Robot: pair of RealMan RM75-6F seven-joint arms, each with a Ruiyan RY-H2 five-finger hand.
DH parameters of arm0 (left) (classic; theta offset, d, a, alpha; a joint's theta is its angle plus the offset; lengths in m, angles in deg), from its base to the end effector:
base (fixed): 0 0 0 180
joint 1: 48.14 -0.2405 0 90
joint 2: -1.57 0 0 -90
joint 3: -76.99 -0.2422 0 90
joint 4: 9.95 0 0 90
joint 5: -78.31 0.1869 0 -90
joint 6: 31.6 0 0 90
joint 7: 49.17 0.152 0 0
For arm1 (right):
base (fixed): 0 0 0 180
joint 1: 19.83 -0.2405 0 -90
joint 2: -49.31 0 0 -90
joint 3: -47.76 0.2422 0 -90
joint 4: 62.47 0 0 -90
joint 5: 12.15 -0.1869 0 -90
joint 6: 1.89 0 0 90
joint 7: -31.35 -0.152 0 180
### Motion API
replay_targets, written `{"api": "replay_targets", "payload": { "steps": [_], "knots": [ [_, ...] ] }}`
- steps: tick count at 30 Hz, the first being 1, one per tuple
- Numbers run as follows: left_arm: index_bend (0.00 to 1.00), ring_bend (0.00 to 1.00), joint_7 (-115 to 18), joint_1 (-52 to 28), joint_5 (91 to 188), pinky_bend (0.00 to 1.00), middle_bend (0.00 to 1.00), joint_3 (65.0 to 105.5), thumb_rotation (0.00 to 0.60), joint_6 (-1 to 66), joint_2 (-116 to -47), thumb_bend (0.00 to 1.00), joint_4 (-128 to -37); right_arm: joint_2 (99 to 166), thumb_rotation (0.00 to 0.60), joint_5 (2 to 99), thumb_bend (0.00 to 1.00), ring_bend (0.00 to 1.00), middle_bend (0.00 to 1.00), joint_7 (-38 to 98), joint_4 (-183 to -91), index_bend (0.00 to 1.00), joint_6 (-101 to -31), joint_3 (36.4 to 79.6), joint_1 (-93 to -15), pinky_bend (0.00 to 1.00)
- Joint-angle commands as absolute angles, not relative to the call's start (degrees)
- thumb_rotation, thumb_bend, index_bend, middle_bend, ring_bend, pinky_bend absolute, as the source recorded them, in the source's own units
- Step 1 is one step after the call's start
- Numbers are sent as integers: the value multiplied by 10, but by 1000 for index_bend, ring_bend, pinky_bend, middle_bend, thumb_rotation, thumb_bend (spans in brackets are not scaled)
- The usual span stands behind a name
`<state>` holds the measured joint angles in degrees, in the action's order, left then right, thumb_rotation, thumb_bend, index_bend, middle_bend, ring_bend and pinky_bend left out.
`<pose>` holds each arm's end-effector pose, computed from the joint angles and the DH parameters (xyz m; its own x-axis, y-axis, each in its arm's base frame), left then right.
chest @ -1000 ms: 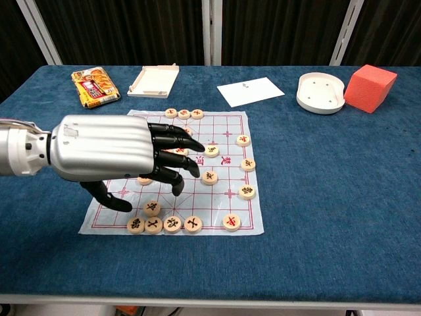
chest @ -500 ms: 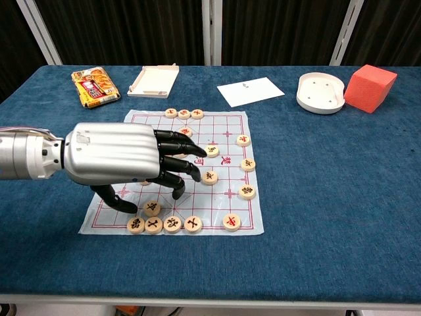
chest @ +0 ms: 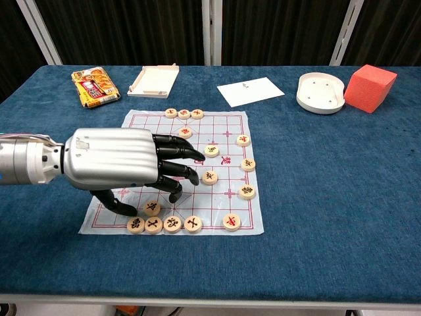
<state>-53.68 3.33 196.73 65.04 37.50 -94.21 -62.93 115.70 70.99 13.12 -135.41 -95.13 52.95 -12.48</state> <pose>-0.1329 0.2855 -0.0458 0.7384 -0.1501 0.6575 0.0698 -0.9527 -0.2959 -0.3644 -0.1194 0.2272 0.4023 0.1300 0.9062 -0.9043 0.2110 0.3712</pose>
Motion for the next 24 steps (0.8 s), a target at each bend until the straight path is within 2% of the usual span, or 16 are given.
{"api": "replay_targets", "payload": {
  "steps": [1, 18, 24],
  "knots": [
    [403, 0, -536, 33, 1966, 113, 180, 647, 600, 377, -944, 175, -625, 1157, 600, 710, 158, 0, 0, 131, -1354, 0, -951, 530, -125, 0],
    [456, 0, -523, 38, 1965, 113, 183, 628, 600, 386, -956, 193, -609, 1157, 600, 711, 160, 0, 0, 136, -1356, 0, -948, 529, -125, 0],
    [536, 0, -519, 41, 1961, 113, 191, 624, 600, 381, -957, 246, -612, 1157, 600, 712, 160, 0, 0, 138, -1357, 0, -948, 529, -126, 0]
  ]
}}
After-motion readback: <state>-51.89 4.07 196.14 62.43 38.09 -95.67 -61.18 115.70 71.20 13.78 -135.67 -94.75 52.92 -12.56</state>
